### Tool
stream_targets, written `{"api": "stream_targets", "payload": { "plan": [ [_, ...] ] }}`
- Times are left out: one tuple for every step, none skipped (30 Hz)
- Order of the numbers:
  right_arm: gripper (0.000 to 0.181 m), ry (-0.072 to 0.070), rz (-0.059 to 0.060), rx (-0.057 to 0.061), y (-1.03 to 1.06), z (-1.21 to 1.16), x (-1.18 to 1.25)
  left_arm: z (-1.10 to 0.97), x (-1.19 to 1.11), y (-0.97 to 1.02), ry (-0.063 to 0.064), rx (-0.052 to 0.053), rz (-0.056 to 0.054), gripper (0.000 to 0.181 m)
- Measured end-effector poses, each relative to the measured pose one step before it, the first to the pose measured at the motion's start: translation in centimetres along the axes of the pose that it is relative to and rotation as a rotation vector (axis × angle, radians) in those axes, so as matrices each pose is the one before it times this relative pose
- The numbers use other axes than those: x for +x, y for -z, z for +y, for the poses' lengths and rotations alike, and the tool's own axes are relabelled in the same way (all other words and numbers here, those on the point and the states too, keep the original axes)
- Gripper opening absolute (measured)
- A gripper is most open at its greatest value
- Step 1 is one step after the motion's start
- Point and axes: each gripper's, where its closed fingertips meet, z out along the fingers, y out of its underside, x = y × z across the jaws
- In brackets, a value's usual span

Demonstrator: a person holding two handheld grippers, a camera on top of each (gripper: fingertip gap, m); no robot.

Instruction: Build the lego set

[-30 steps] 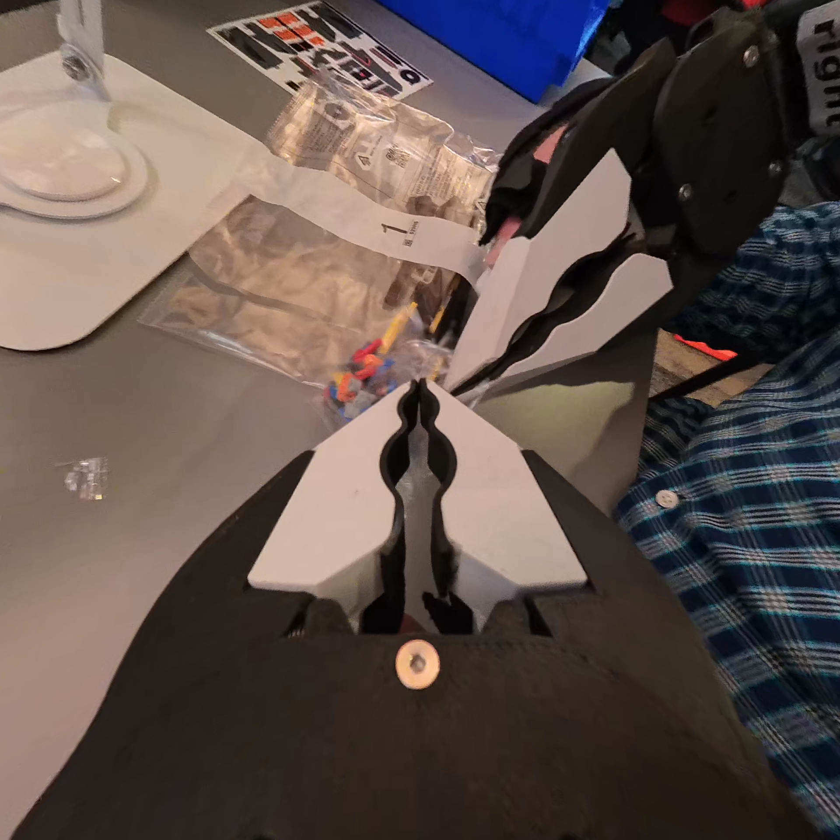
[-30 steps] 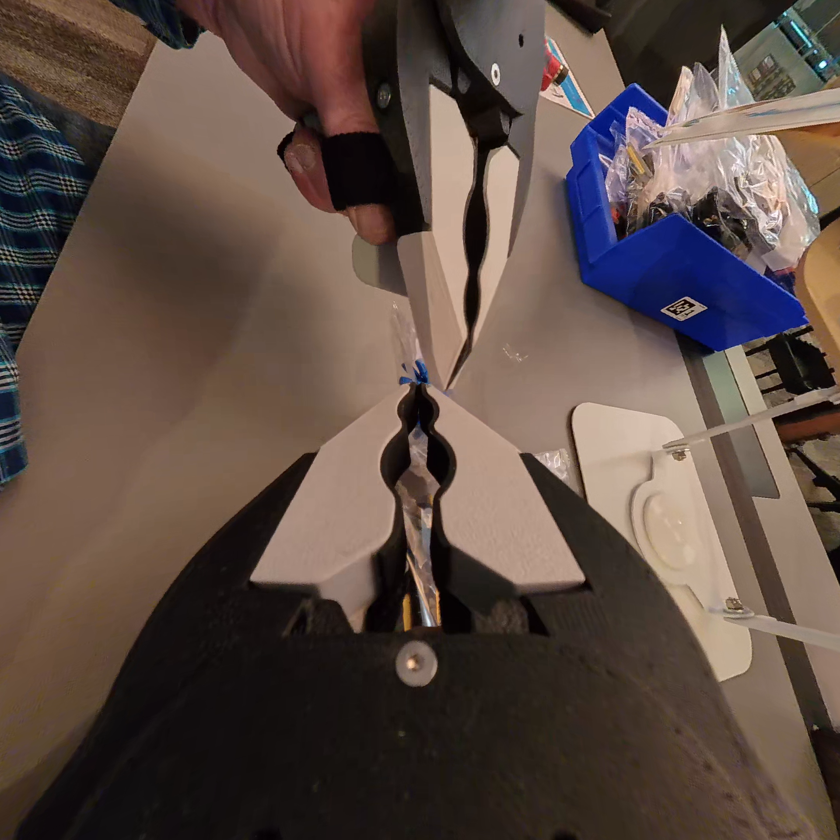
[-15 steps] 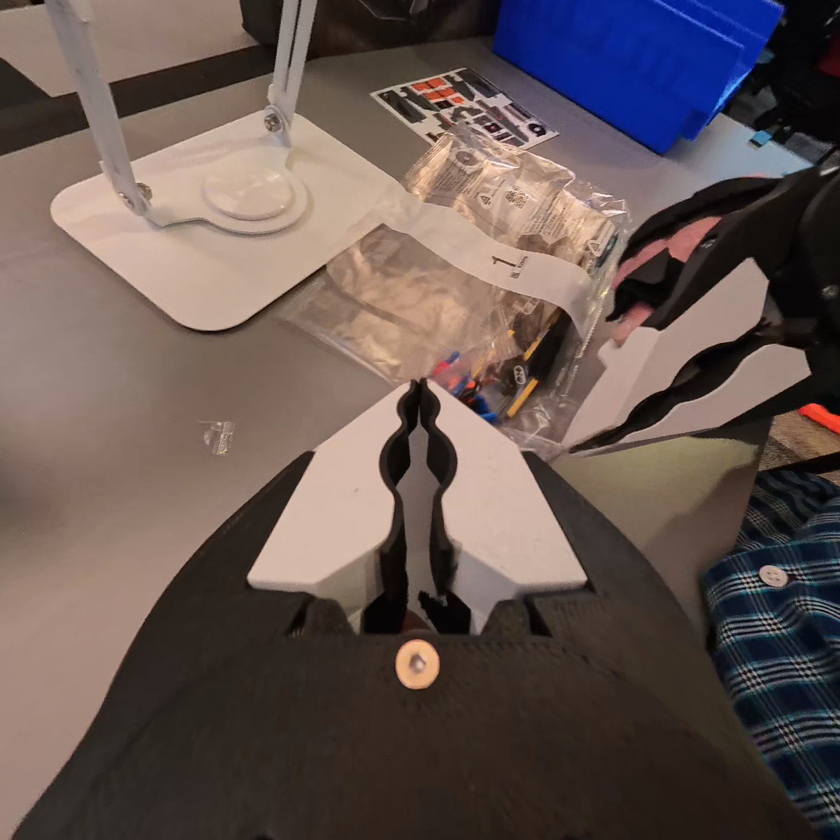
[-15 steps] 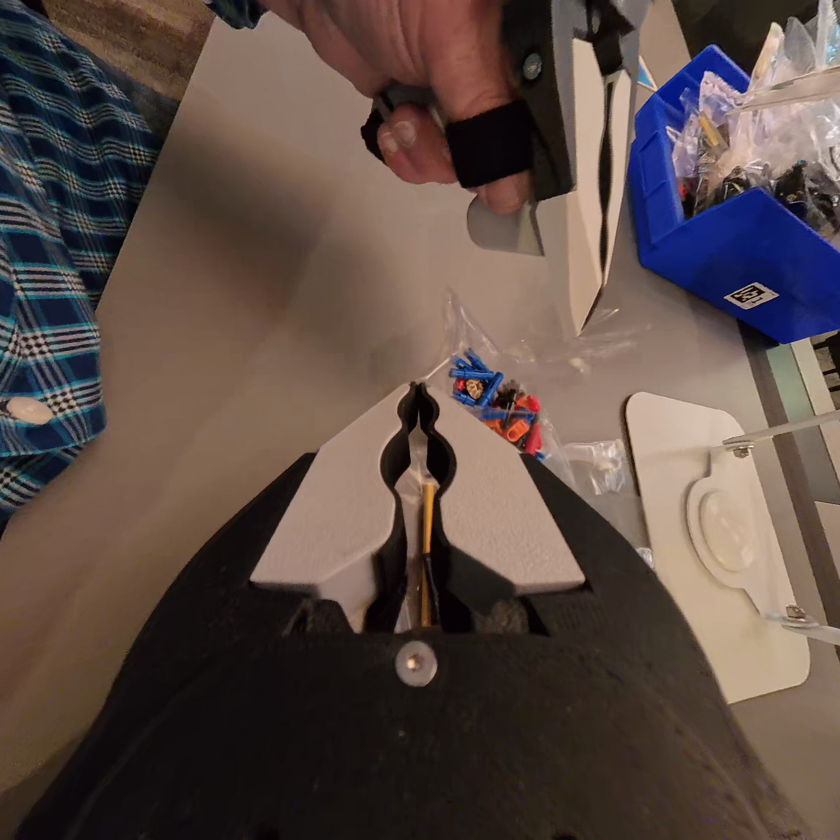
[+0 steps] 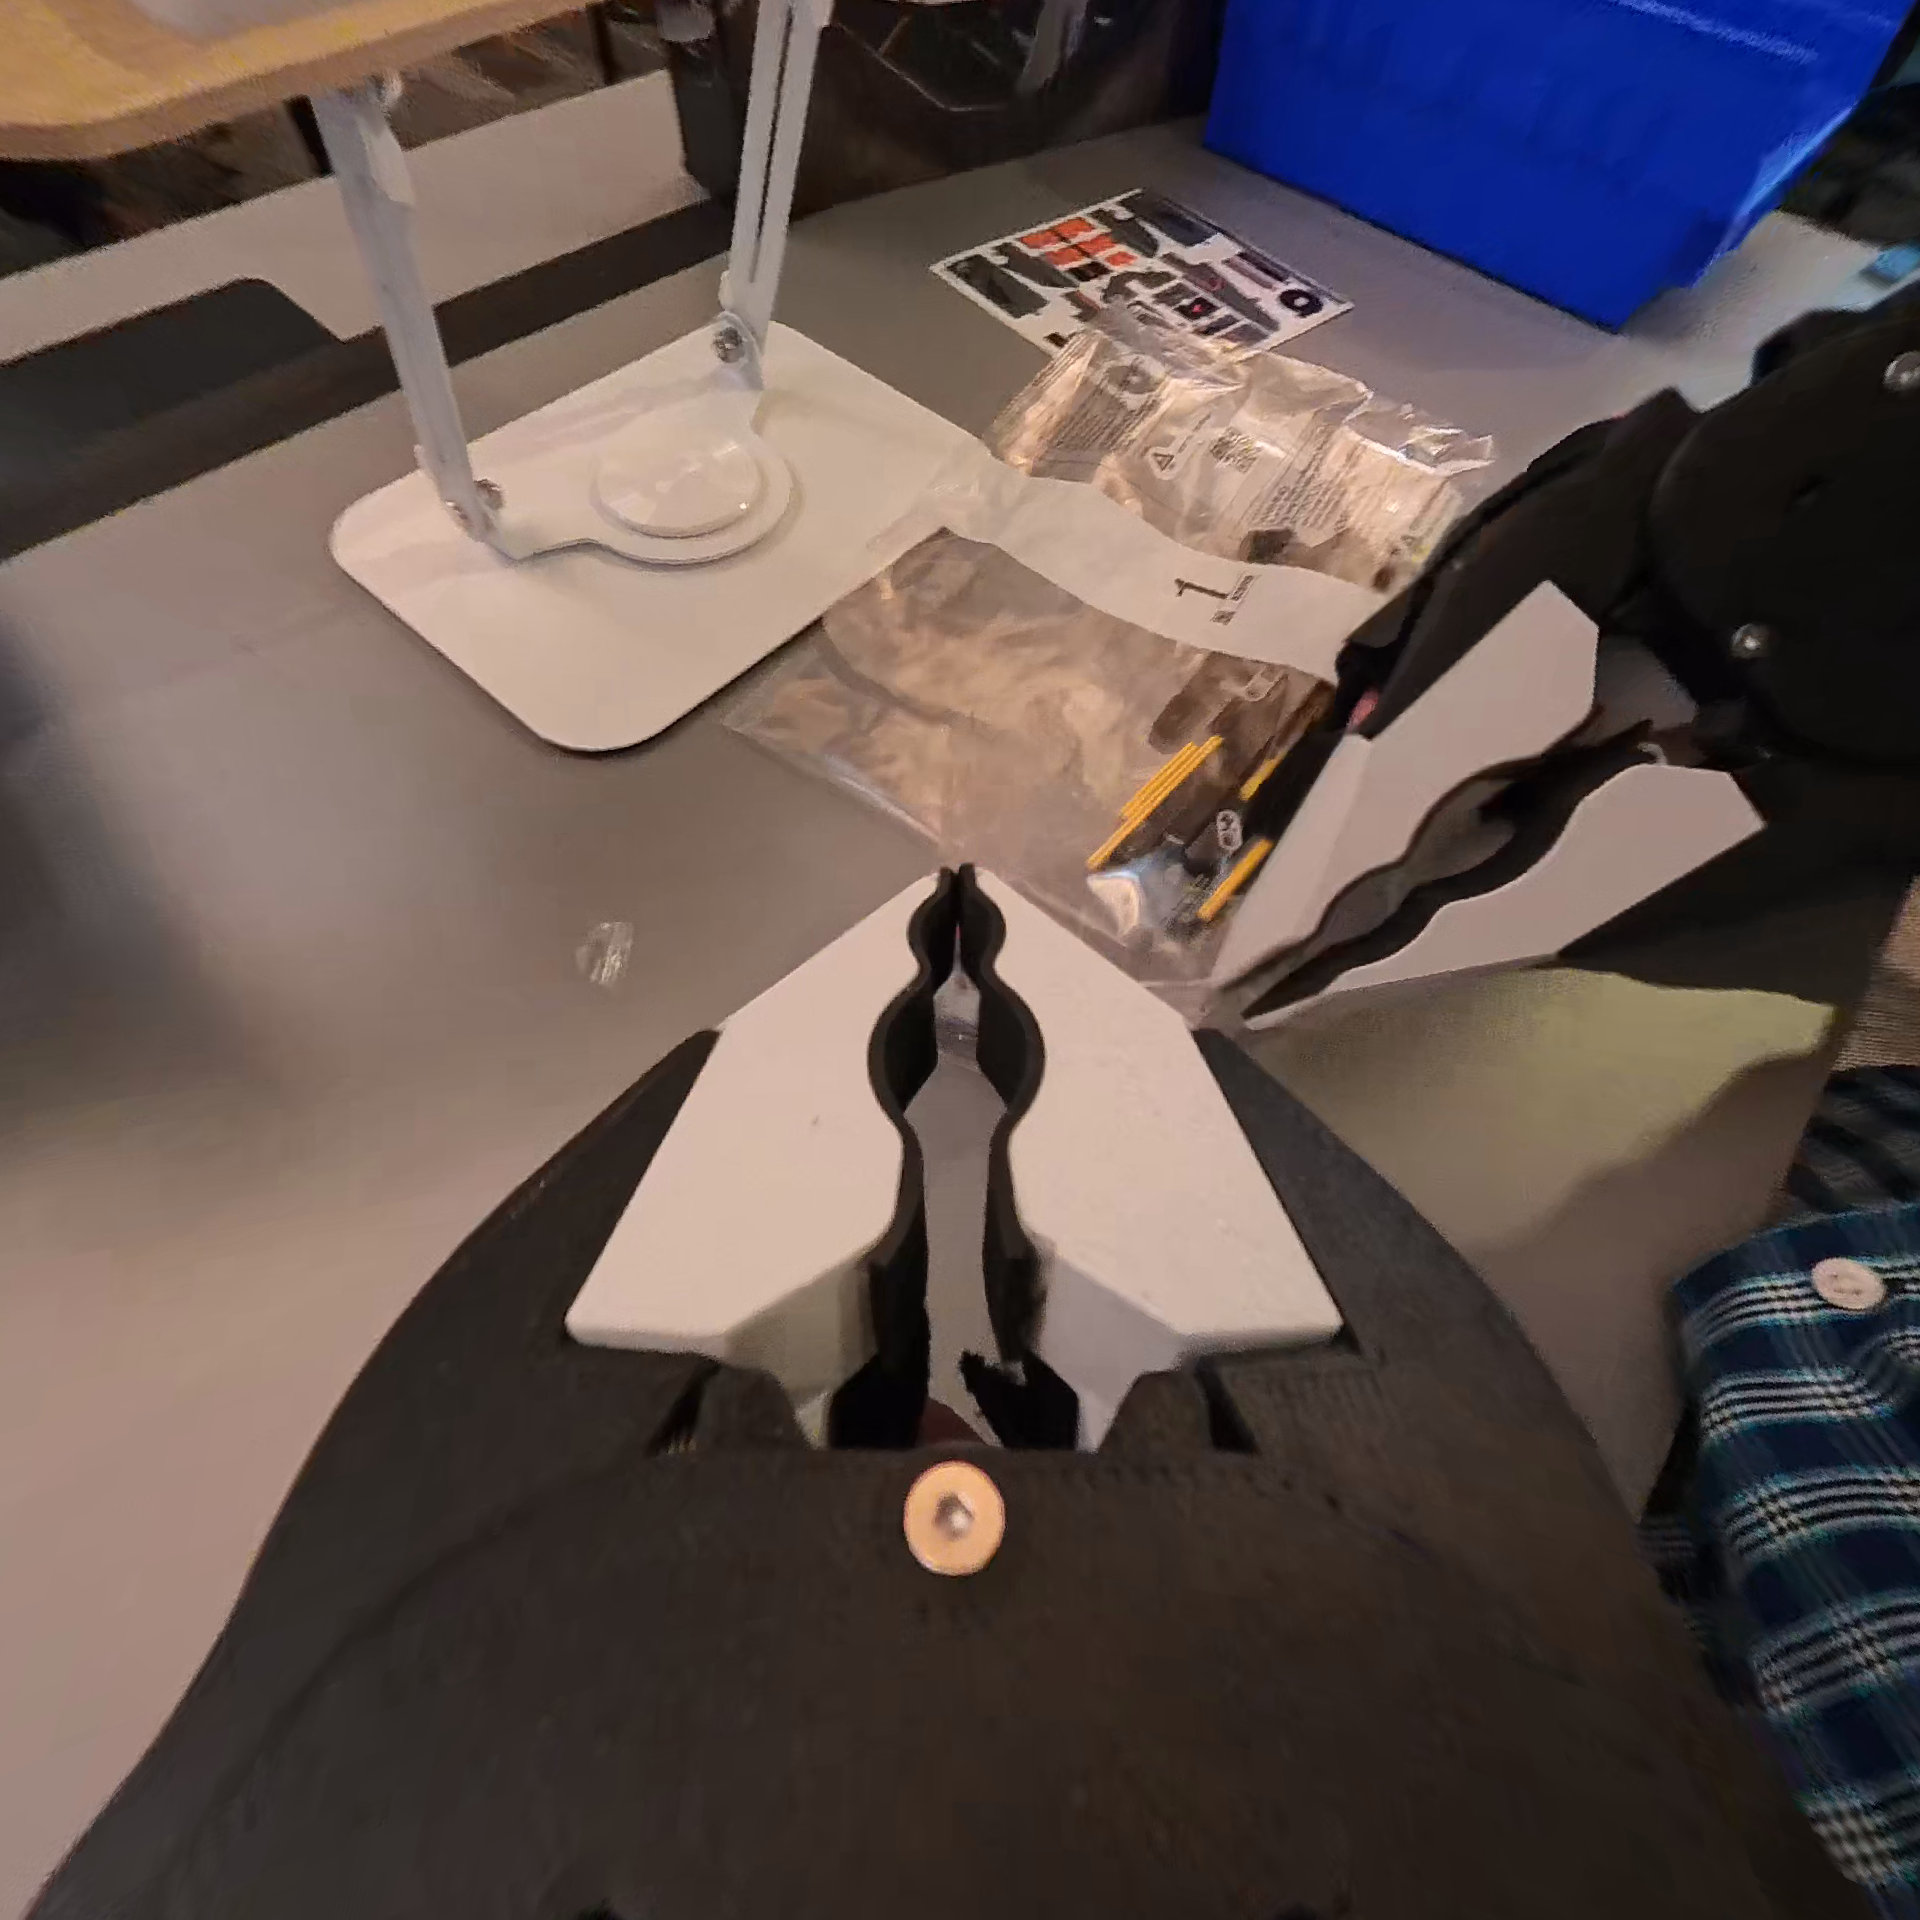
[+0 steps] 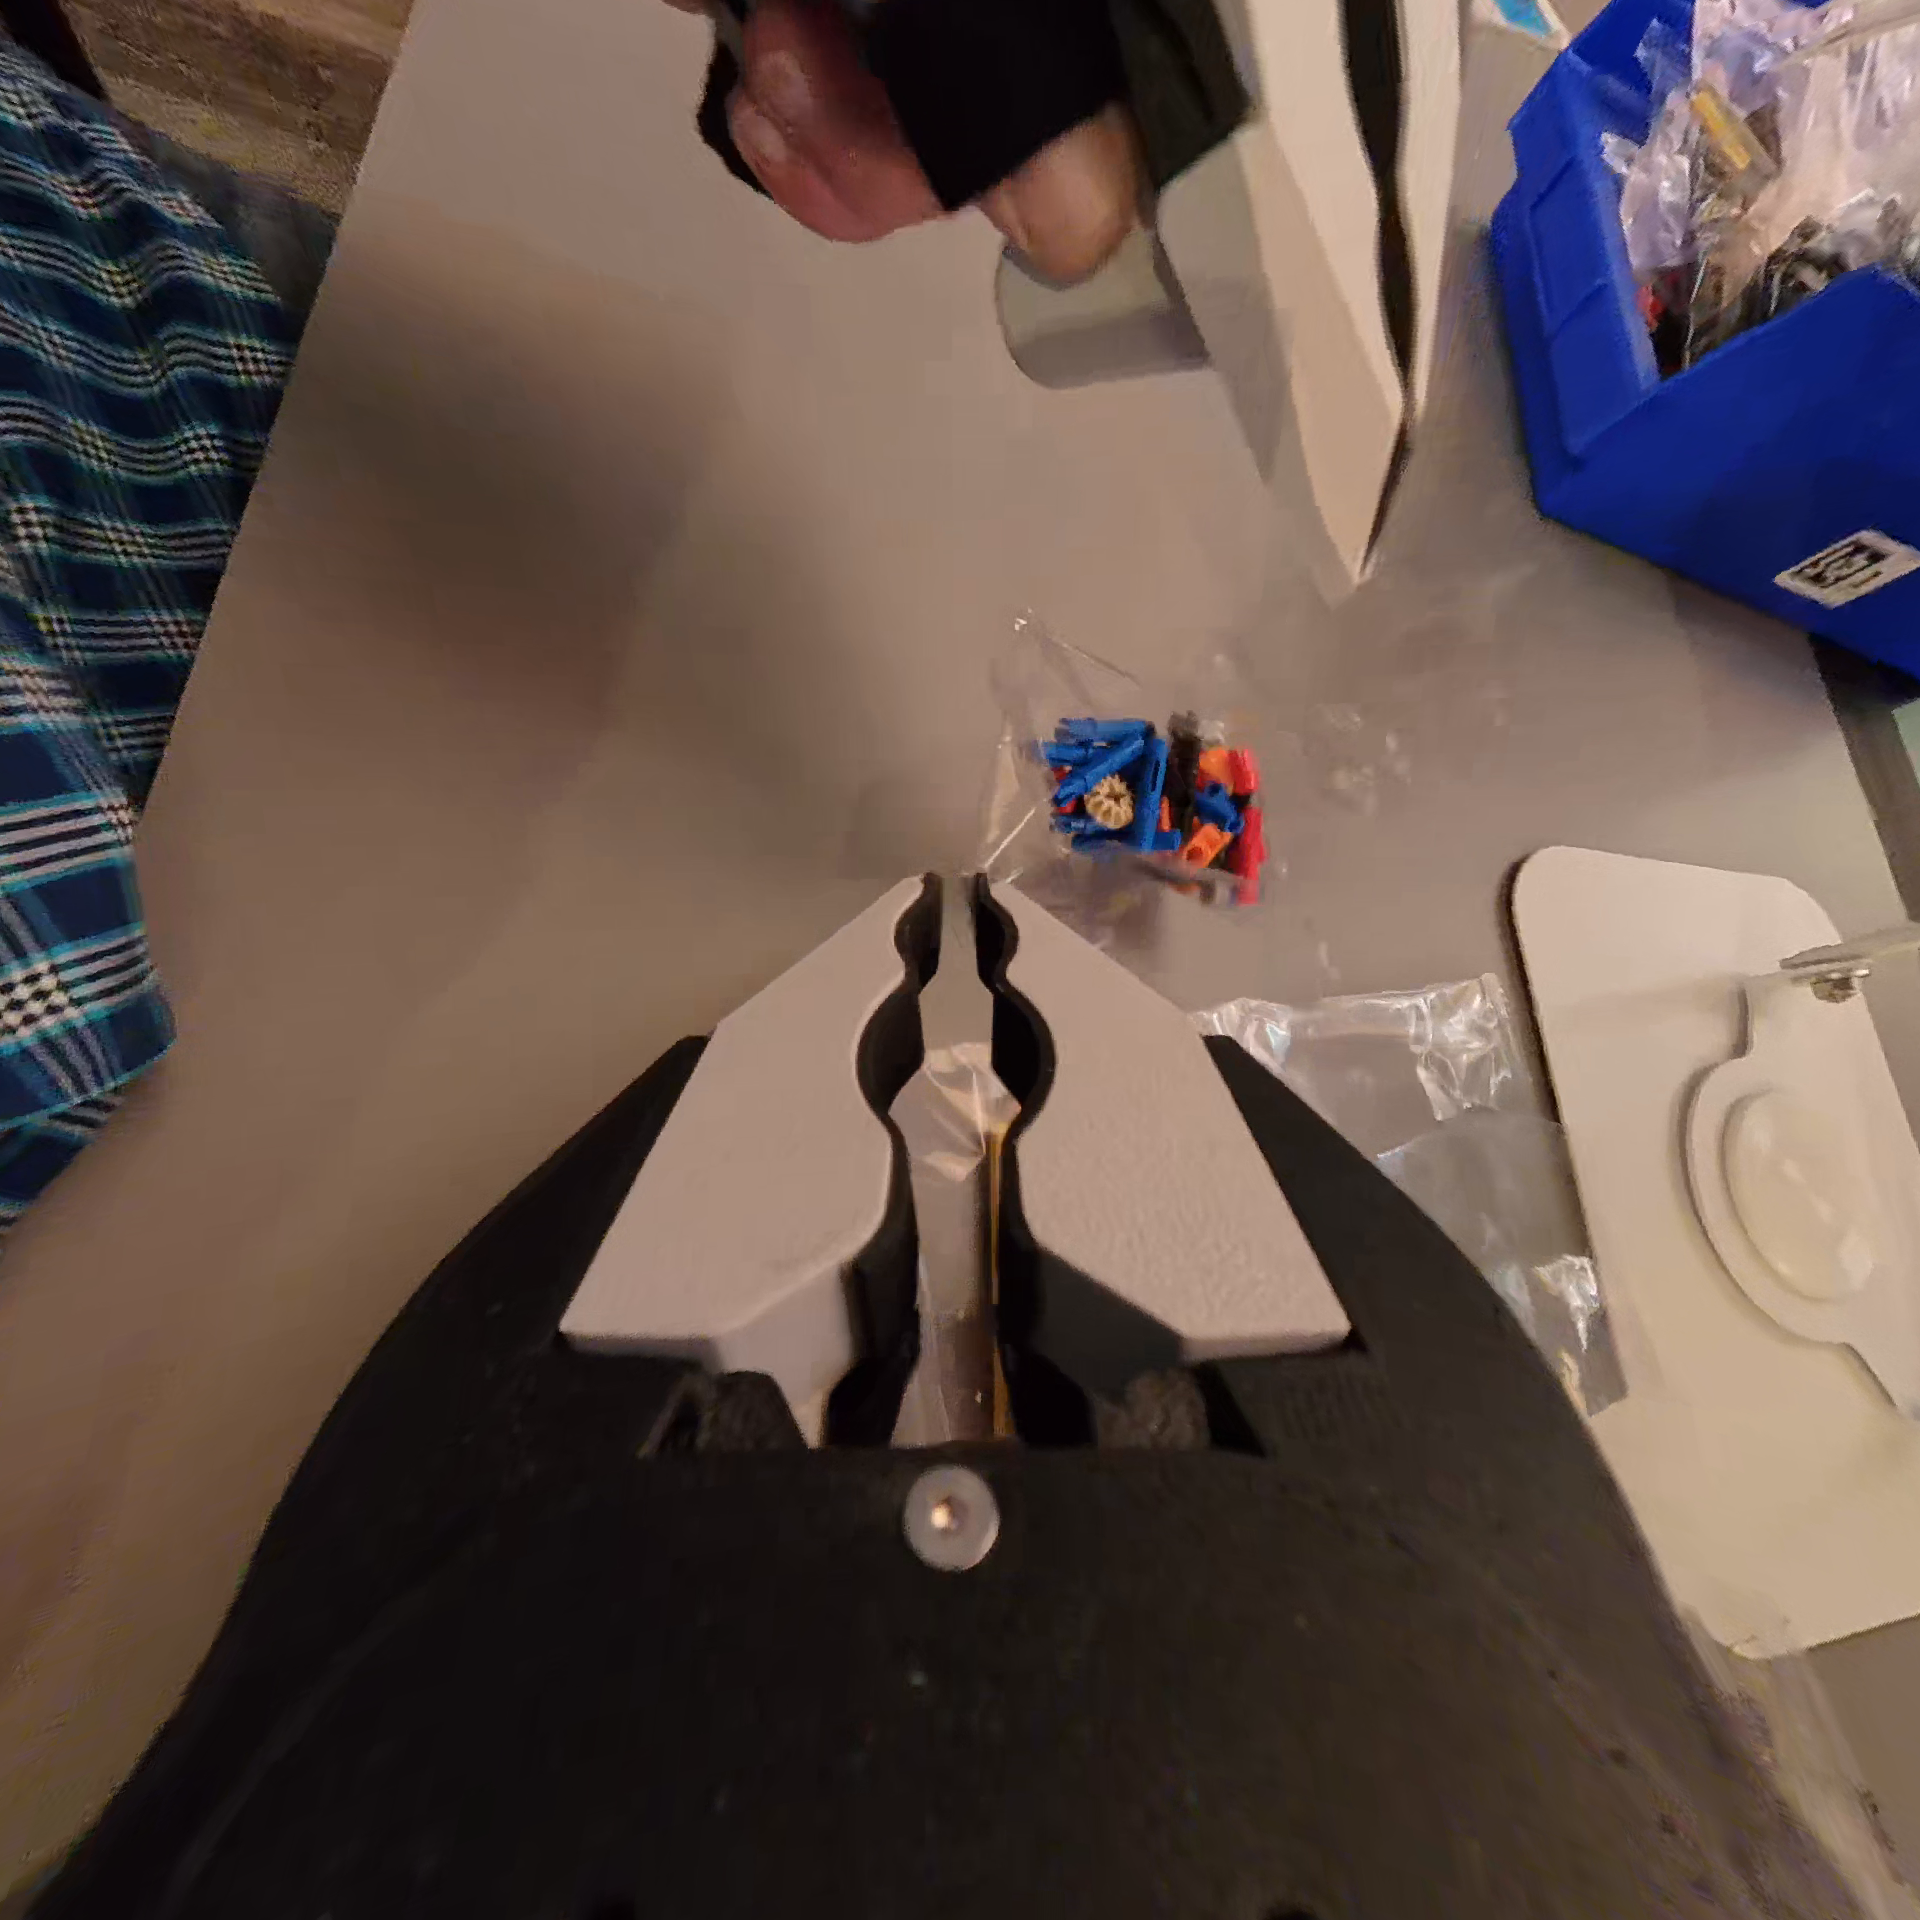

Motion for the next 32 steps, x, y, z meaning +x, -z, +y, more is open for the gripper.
{"api": "stream_targets", "payload": {
  "plan": [
    [0.008,-0.0143,-0.0097,-0.0149,-0.207,0.178,-0.029,0.154,0.066,0.265,-0.0111,0.0021,-0.0236,0.0],
    [0.012,-0.0127,-0.0055,-0.0059,-0.174,0.094,-0.011,0.152,-0.081,0.265,-0.011,0.0054,-0.0359,0.0],
    [0.015,-0.0172,-0.0095,-0.0007,-0.123,0.0,-0.084,0.263,-0.042,0.223,-0.0149,-0.0008,-0.0335,0.0],
    [0.017,-0.017,-0.0157,0.0026,-0.046,-0.097,-0.19,0.34,0.134,0.15,-0.0121,-0.0027,-0.0234,0.0],
    [0.018,-0.0129,-0.0108,0.012,0.081,-0.244,-0.15,0.277,0.166,0.146,0.0035,0.0032,-0.0215,0.0],
    [0.019,-0.021,-0.0081,0.0071,0.103,-0.157,-0.063,0.33,0.259,0.063,0.0037,-0.0029,-0.0149,0.0],
    [0.021,-0.024,-0.0067,-0.0078,0.063,0.1,-0.006,0.537,0.285,-0.086,-0.0077,-0.0177,-0.0147,0.0],
    [0.023,-0.0159,-0.0121,-0.0147,0.032,0.286,-0.115,0.424,0.029,-0.078,-0.0201,-0.0116,-0.0318,0.0],
    [0.025,-0.0119,-0.0149,-0.0146,0.052,0.364,-0.191,0.207,0.051,-0.011,-0.0282,-0.0012,-0.0233,0.0],
    [0.027,-0.0159,-0.0078,-0.0078,0.105,0.279,-0.123,0.18,0.338,-0.083,-0.014,-0.0051,0.0075,0.0],
    [0.029,-0.0201,-0.0119,0.0037,0.226,0.039,-0.213,0.169,0.418,-0.123,0.0098,-0.0063,0.0202,0.0],
    [0.031,-0.0292,-0.0112,0.0174,0.305,-0.254,-0.211,-0.021,0.298,-0.062,0.0208,0.007,0.0142,0.0],
    [0.032,-0.0359,-0.0145,0.0239,0.292,-0.424,-0.258,-0.014,0.293,-0.056,0.0207,0.0038,0.0124,0.0],
    [0.031,-0.0385,-0.0061,0.0251,0.201,-0.471,-0.133,0.053,0.338,-0.098,0.0171,-0.0043,0.0116,0.0],
    [0.026,-0.0444,0.0071,0.0263,0.087,-0.47,0.09,-0.077,0.392,-0.102,0.0094,0.0032,0.0077,0.0],
    [0.024,-0.0508,0.0179,0.0255,-0.032,-0.409,0.322,-0.053,0.343,-0.136,0.0048,0.0009,0.0005,0.0],
    [0.024,-0.0511,0.0151,0.0189,-0.146,-0.245,0.366,0.016,0.459,-0.208,0.0018,-0.0026,0.0067,0.0],
    [0.023,-0.0456,0.009,0.0168,-0.168,-0.145,0.36,0.052,0.372,-0.217,0.0029,-0.0028,0.0042,0.0],
    [0.018,-0.0395,0.0123,0.0099,-0.226,-0.036,0.416,-0.004,0.317,-0.173,0.0047,0.0015,0.0044,0.0],
    [0.016,-0.0334,0.0152,-0.013,-0.385,0.266,0.425,0.017,0.238,-0.143,0.0153,0.0006,0.0056,0.0],
    [0.016,-0.0268,0.0159,-0.0349,-0.527,0.571,0.392,-0.045,0.219,-0.091,0.0259,0.0057,0.0088,0.0],
    [0.015,-0.01,0.012,-0.0314,-0.559,0.542,0.275,-0.086,0.189,-0.07,0.0262,0.0084,0.0106,0.0],
    [0.013,0.0023,0.0114,-0.0147,-0.528,0.305,0.192,-0.037,0.351,-0.1,0.0156,0.0037,0.0226,0.0],
    [0.011,0.0081,0.0079,-0.02,-0.509,0.343,0.057,0.018,0.243,-0.093,0.0072,-0.0007,0.0145,0.0],
    [0.01,0.0135,0.016,-0.0356,-0.486,0.477,0.133,-0.046,0.121,-0.028,0.0014,0.0029,0.0081,0.0],
    [0.006,0.0237,0.0288,-0.0298,-0.367,0.38,0.306,-0.04,0.231,0.001,-0.0082,0.0012,0.0154,0.0],
    [0.002,0.0189,0.0125,-0.0176,-0.253,0.205,0.131,-0.063,0.128,0.034,-0.016,0.0017,0.0069,0.0],
    [0.001,-0.0011,-0.0017,-0.0122,-0.184,0.131,0.02,-0.129,-0.085,0.098,-0.019,0.0032,-0.0036,0.0],
    [0.0,-0.0024,-0.0027,-0.0041,-0.074,0.01,0.039,-0.359,-0.08,0.172,-0.0136,0.0147,0.0028,0.008],
    [0.0,0.0085,-0.0028,-0.0026,-0.022,0.007,0.031,-0.642,-0.242,0.289,0.0016,0.0292,0.0011,0.021],
    [0.0,0.004,-0.0042,-0.0041,0.022,0.012,0.035,-0.735,-0.378,0.383,0.0048,0.031,0.0035,0.03],
    [0.0,-0.0005,-0.0026,-0.0035,0.012,0.011,0.038,-0.729,-0.578,0.421,-0.005,0.0301,-0.0004,0.041]
  ]
}}
